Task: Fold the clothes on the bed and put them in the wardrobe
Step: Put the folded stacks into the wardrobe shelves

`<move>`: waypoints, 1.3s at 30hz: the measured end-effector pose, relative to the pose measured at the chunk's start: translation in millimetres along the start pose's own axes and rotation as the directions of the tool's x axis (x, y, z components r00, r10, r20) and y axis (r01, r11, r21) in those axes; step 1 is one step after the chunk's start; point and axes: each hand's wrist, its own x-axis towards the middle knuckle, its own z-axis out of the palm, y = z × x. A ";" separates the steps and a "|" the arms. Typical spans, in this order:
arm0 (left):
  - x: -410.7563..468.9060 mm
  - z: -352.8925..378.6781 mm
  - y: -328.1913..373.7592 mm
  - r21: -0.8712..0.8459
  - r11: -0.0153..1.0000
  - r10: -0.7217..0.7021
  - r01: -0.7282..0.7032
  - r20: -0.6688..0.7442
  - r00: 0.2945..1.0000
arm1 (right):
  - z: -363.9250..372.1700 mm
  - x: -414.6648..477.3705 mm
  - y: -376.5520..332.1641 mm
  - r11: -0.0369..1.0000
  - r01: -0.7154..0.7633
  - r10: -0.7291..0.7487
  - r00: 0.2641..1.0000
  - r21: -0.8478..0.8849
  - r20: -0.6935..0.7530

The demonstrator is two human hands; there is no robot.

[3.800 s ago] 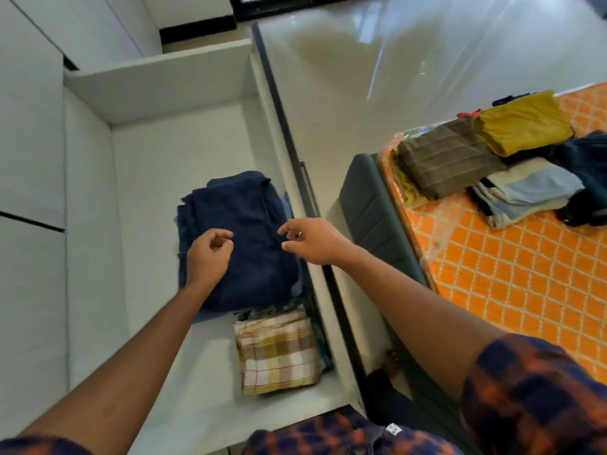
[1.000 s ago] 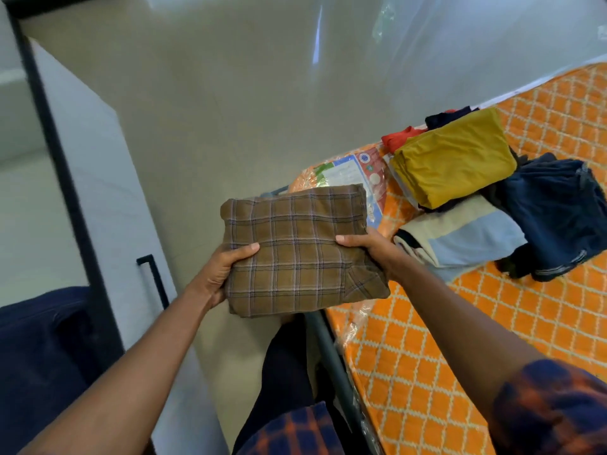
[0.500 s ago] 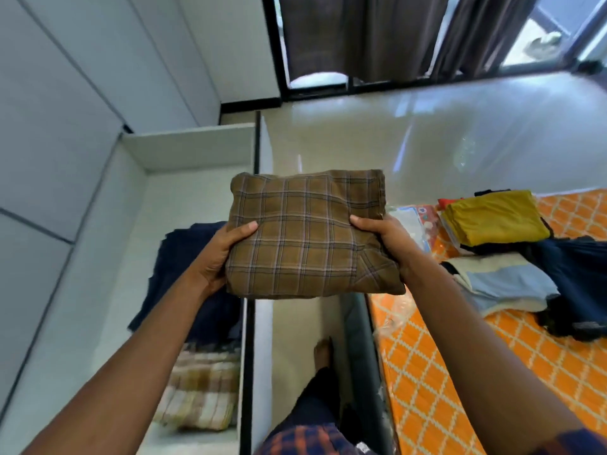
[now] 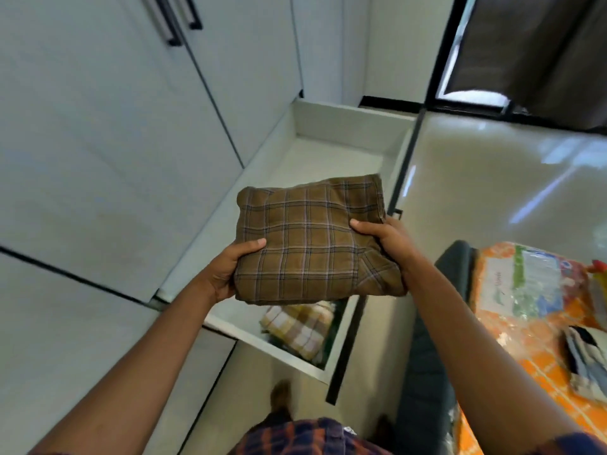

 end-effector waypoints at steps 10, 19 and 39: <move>45.4 -169.6 5.4 0.103 0.994 0.031 -0.026 -0.048 0.998 | 145.7 62.2 64.1 0.989 -0.109 0.103 0.993 -0.105 -0.058; 109.4 -231.3 17.0 0.365 0.925 -0.093 0.109 -0.062 0.994 | 194.3 84.4 130.9 0.948 -0.316 0.296 0.923 -0.047 -0.247; 215.3 -247.7 -57.7 0.387 0.796 -0.202 0.465 -0.554 0.807 | 239.6 145.5 228.4 0.797 -0.589 0.541 0.796 -0.137 -0.273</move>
